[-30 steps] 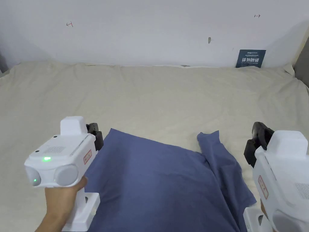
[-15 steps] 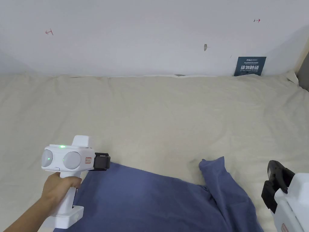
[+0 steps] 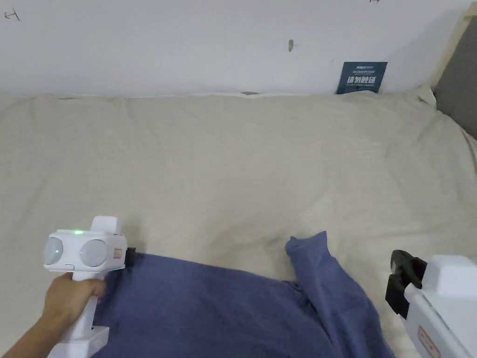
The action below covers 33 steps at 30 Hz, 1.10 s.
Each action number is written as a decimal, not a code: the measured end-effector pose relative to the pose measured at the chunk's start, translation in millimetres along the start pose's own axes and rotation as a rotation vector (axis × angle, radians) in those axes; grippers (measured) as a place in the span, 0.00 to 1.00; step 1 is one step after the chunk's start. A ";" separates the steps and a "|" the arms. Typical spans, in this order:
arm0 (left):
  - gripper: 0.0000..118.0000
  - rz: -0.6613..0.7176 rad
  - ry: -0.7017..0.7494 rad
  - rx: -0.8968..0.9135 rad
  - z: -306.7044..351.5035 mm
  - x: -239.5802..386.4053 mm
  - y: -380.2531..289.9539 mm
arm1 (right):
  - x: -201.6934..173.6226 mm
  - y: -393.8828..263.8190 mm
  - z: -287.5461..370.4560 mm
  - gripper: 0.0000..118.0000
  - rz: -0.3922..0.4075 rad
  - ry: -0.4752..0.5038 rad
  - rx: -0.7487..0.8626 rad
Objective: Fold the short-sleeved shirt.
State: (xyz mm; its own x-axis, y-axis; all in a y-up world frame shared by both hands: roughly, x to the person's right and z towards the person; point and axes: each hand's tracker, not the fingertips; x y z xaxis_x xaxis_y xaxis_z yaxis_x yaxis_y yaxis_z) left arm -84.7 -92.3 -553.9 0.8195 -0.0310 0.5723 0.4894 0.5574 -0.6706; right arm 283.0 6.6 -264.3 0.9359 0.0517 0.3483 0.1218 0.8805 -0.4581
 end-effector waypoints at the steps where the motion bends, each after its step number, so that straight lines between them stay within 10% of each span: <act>1: 0.04 -0.026 0.029 0.007 1.7 4.9 -0.5 | 2.8 -0.7 -7.0 0.18 -0.007 0.009 -0.046; 5: 0.04 0.033 -0.003 0.095 35.5 7.2 -0.1 | 12.2 -7.0 -41.0 0.79 -0.075 0.048 -0.250; 9: 0.04 0.055 -0.062 0.158 87.7 16.3 -1.0 | 18.5 -19.8 -79.7 0.90 -0.117 0.039 -0.389; 18: 0.04 0.025 -0.097 0.223 143.3 35.2 -8.1 | 8.9 -58.6 -141.3 0.58 -0.100 0.033 -0.642; 22: 0.04 0.028 -0.098 0.234 154.0 36.3 -13.3 | -0.1 -55.8 -119.4 0.04 -0.027 0.013 -0.564; 33: 0.04 0.155 -0.069 0.356 227.2 18.5 -15.1 | 19.1 45.5 -23.9 0.04 0.053 0.030 -0.183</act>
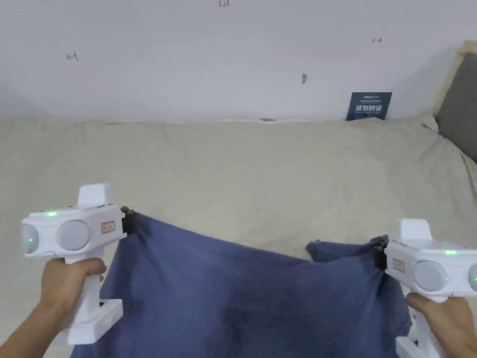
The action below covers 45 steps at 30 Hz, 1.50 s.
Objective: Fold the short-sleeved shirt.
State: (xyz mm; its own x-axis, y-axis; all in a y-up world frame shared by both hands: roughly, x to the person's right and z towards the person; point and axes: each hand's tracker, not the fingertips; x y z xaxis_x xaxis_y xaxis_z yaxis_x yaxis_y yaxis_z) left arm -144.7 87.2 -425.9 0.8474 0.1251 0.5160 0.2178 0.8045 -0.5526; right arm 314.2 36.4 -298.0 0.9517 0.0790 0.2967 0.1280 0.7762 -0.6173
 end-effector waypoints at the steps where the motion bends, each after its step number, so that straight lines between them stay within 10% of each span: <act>1: 0.04 -0.002 0.014 0.031 9.5 -2.0 8.5 | 1.2 15.4 12.0 0.04 0.000 0.008 0.051; 21: 0.04 0.018 0.146 0.560 175.9 -24.5 241.3 | -33.2 293.8 181.9 0.04 0.016 0.043 0.788; 31: 0.04 0.040 0.149 0.583 124.7 -43.9 234.9 | -30.0 286.9 131.8 0.04 -0.036 0.066 0.739; 45: 0.04 0.025 0.148 0.247 22.0 -56.5 49.7 | -30.4 126.1 18.8 0.04 -0.099 0.146 0.386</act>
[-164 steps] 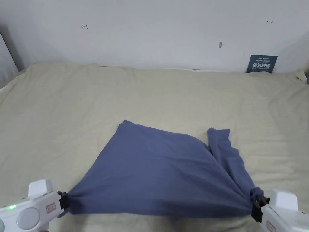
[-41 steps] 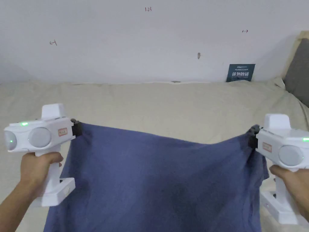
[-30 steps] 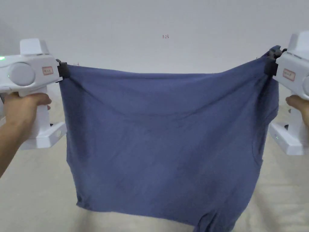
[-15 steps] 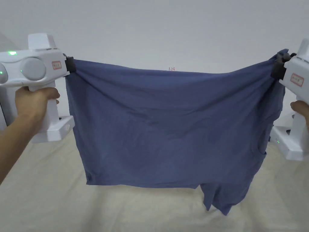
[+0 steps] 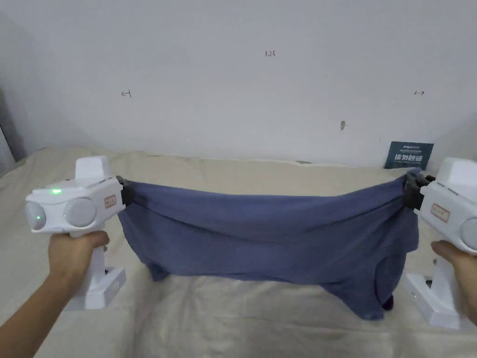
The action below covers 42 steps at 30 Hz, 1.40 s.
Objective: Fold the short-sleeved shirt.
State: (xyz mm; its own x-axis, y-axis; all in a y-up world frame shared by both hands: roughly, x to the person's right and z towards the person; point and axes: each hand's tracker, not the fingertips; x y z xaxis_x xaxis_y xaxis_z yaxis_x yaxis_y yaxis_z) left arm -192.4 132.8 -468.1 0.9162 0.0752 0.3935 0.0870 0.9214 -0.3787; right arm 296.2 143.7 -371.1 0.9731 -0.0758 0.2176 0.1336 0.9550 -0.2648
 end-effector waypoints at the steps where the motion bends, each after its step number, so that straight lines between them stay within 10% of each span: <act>1: 0.04 0.004 0.000 -0.018 5.0 1.4 -16.0 | 3.2 -14.9 5.0 0.04 -0.007 0.008 -0.016; 20: 0.04 0.099 0.055 -0.398 137.6 3.2 -256.5 | 42.6 -237.0 168.3 0.04 -0.128 0.041 -0.401; 36: 0.04 0.099 0.128 -0.537 152.6 15.9 -315.3 | 39.6 -321.4 181.0 0.05 -0.165 -0.083 -0.687; 38: 0.16 0.108 0.117 -0.549 155.4 16.6 -310.1 | 37.9 -315.0 183.4 0.17 -0.164 -0.095 -0.685; 40: 0.68 0.115 0.121 -0.551 158.2 20.7 -302.7 | 34.4 -303.6 187.6 0.63 -0.151 -0.104 -0.685; 42: 1.00 0.122 0.092 -0.497 166.0 27.4 -289.2 | 31.6 -285.4 194.5 0.91 -0.136 -0.078 -0.616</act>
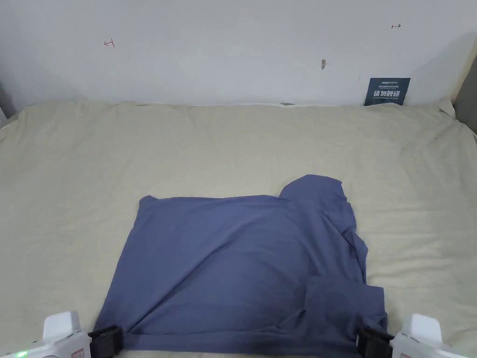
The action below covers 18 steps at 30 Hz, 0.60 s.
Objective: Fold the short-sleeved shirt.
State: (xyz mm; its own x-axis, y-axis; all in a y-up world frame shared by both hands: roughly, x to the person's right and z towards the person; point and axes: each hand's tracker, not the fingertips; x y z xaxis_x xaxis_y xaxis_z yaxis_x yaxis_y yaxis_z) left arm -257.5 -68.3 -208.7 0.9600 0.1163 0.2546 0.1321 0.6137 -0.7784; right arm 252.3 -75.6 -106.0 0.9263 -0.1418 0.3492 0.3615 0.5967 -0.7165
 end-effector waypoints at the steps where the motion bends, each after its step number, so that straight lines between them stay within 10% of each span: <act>1: 1.00 0.002 -0.028 0.057 11.4 6.1 5.1 | -3.4 8.3 12.2 0.94 0.009 0.008 0.057; 14: 0.98 -0.045 -0.117 0.708 120.1 106.8 86.8 | -80.1 75.1 142.0 0.91 0.183 0.020 0.709; 18: 0.70 -0.117 -0.124 0.792 126.2 122.1 82.3 | -92.2 70.6 148.7 0.55 0.201 0.005 0.752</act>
State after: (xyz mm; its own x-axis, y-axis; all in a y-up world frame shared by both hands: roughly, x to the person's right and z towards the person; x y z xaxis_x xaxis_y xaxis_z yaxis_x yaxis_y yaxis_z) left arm -160.5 94.9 -169.3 0.9104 0.0744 0.4071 -0.0289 0.9927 -0.1169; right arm 176.5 97.1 -98.9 0.9674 0.0229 0.2522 0.0192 0.9864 -0.1632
